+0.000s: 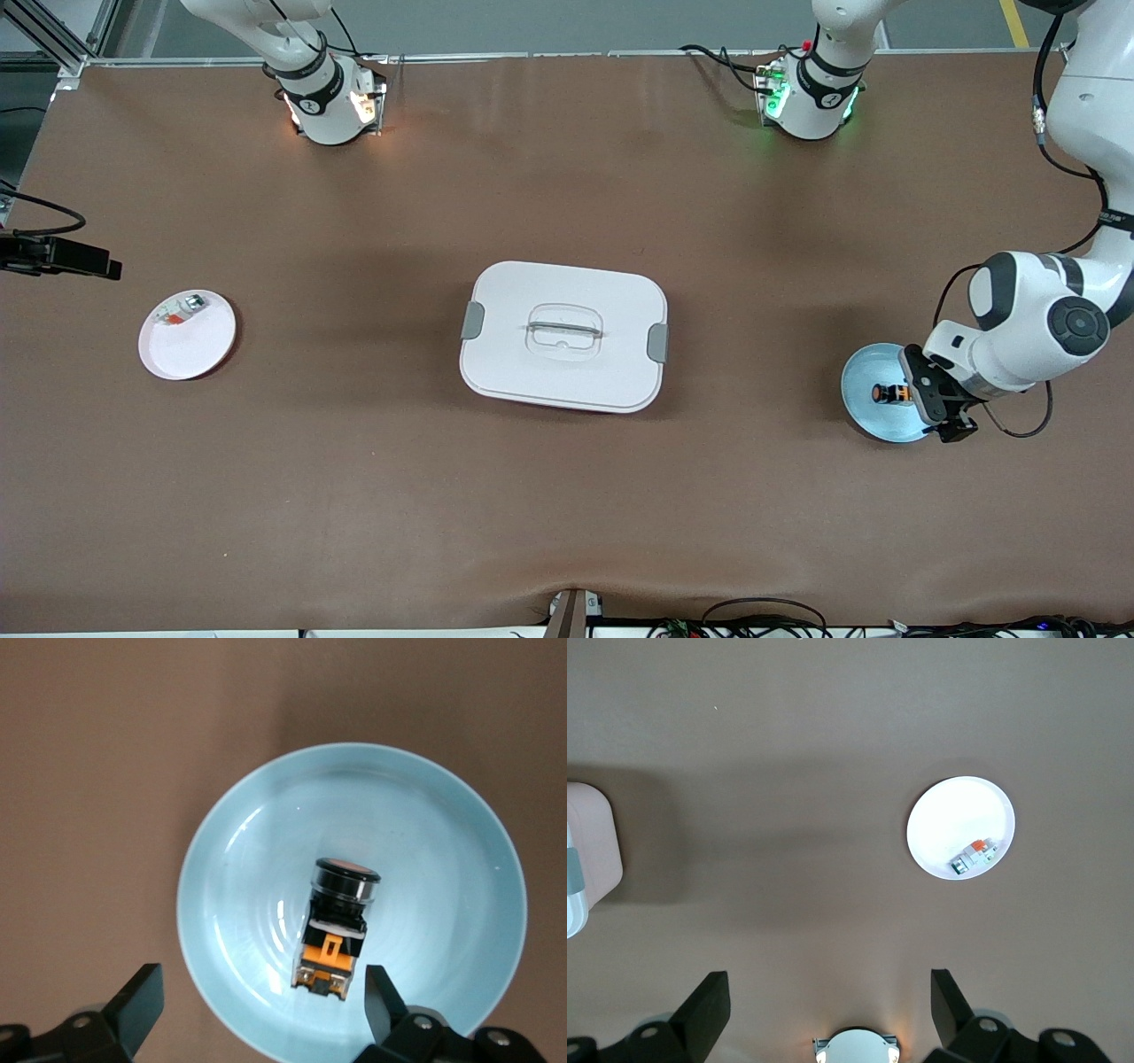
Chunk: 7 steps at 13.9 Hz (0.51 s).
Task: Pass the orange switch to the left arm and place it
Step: 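Lower the switch onto the blue plate and open the left gripper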
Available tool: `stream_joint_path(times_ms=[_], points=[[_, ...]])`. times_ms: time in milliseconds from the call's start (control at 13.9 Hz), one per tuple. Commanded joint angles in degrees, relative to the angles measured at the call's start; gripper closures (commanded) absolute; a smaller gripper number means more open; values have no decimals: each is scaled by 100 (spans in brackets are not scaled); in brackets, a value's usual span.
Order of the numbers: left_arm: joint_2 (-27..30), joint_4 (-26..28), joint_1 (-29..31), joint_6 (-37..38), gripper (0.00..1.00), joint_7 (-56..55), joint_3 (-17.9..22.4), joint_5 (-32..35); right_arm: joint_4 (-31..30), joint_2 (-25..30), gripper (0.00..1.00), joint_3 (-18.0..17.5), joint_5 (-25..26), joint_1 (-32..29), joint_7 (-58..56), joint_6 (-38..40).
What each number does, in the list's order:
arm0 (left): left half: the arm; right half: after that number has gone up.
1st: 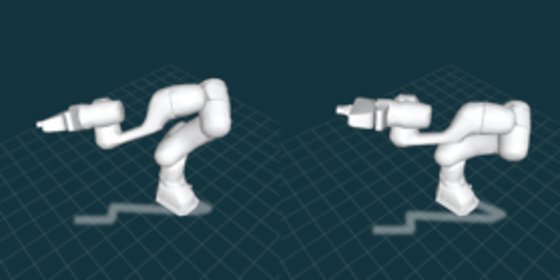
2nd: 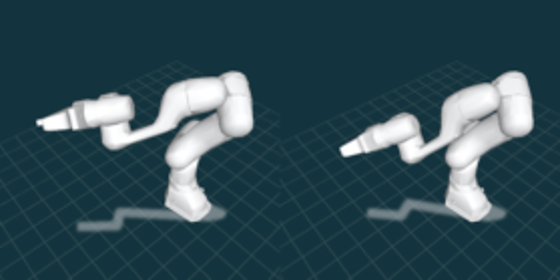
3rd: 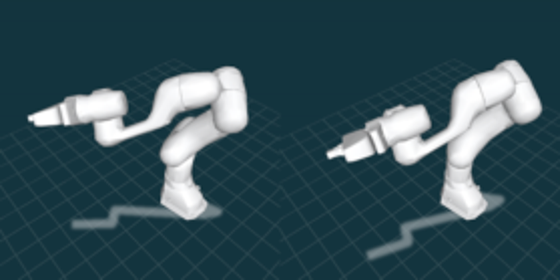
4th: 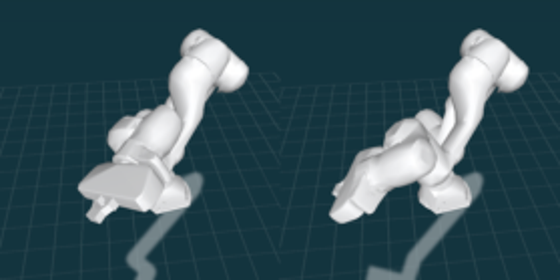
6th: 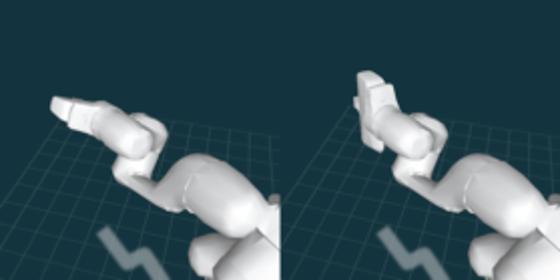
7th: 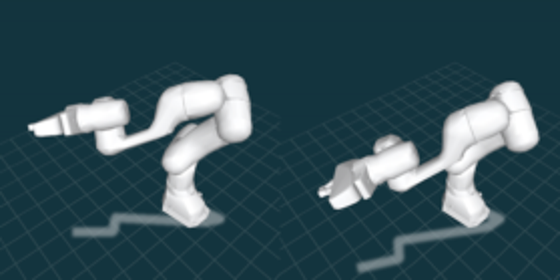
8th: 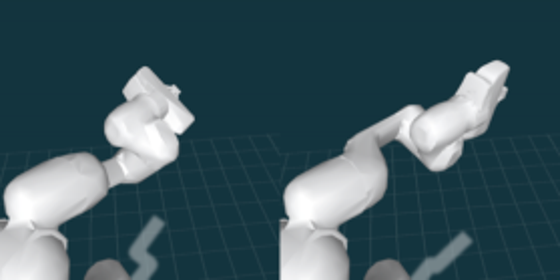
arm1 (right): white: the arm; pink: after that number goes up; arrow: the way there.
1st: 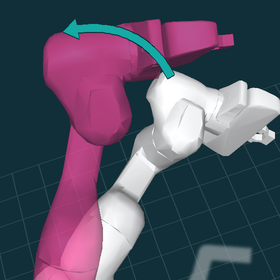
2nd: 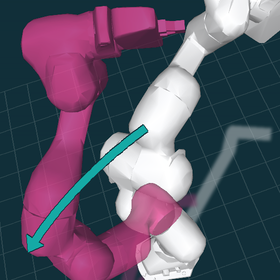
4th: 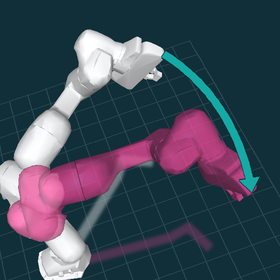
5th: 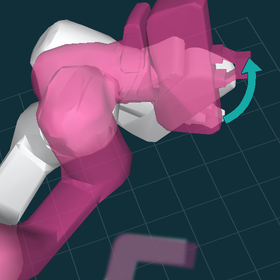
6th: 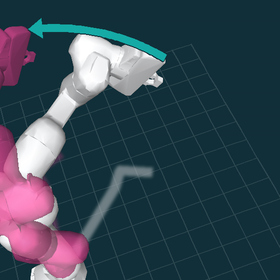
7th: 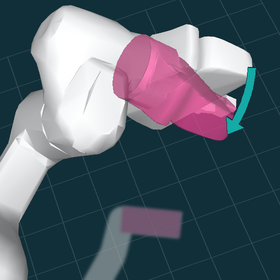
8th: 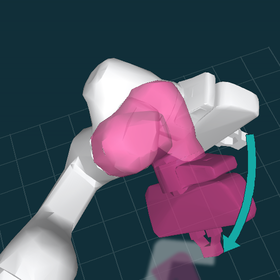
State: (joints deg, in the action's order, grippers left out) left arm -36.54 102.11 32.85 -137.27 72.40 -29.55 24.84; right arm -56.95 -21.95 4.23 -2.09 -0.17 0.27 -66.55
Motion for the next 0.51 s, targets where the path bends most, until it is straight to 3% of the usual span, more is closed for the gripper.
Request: stream_joint_path(times_ms=[0, 216, 433], points=[[226, -313, 55, 656, 0, -549, -191, -145, -981, 654, 0, -72, 24, -62, -18, -418], [569, -682, 55, 1235, 0, -727, -200, -829, -2238, 1463, 0, -72, 24, -62, -18, -1147], [613, -1402, 46, 2035, 0, -1296, -218, -1103, -2417, 1588, 0, -63, 16, -150, -79, -1167]])
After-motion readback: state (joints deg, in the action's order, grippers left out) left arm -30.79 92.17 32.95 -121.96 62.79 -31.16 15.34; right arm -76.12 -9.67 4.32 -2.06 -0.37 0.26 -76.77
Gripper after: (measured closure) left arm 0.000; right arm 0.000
